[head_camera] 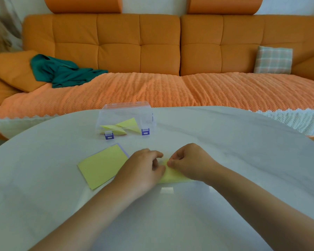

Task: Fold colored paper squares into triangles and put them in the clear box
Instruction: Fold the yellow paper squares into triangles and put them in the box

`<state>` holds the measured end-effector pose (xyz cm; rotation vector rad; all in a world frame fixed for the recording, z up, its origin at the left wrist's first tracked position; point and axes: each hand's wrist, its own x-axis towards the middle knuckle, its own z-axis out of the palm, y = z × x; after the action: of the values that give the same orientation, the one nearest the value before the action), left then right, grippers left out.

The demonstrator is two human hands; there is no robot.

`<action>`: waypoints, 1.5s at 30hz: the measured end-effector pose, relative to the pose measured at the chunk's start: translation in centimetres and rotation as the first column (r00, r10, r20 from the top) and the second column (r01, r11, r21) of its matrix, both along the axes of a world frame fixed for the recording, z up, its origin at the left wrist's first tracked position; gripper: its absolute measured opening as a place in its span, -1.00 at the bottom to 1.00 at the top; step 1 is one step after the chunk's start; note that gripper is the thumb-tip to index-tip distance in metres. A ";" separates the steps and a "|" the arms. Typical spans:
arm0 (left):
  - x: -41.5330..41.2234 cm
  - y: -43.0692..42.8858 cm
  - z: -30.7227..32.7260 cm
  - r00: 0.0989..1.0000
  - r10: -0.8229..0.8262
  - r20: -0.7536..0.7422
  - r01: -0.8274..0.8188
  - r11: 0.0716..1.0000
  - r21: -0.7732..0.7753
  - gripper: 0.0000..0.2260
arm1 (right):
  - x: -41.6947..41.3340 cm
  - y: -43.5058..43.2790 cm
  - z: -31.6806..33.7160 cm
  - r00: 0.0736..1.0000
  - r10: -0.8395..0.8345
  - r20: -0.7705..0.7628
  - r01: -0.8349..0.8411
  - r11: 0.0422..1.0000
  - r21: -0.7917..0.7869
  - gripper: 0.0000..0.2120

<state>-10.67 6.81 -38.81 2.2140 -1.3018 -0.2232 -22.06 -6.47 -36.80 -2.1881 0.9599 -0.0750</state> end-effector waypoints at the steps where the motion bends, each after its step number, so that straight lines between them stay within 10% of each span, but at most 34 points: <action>1: 0.1 0.1 0.0 0.999 -0.005 0.054 0.005 1.000 -0.003 -0.73 | 0.0 0.1 0.1 1.000 0.003 -0.019 -0.004 1.000 -0.021 -0.88; 18: 0.6 0.3 0.7 0.951 -0.269 0.152 0.256 0.962 0.098 -0.85 | -0.4 1.1 0.1 0.977 0.191 -0.095 -0.210 0.787 -0.579 -0.88; 45: -4.4 4.2 -0.4 0.886 -0.349 0.305 0.337 0.937 0.092 -0.68 | -1.8 1.1 -0.3 0.972 0.230 -0.041 -0.221 0.853 -0.473 -0.80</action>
<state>-15.05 10.99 -39.18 2.0935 -1.8820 -0.0181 -23.83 -5.32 -37.09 -2.7361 0.7162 -0.2406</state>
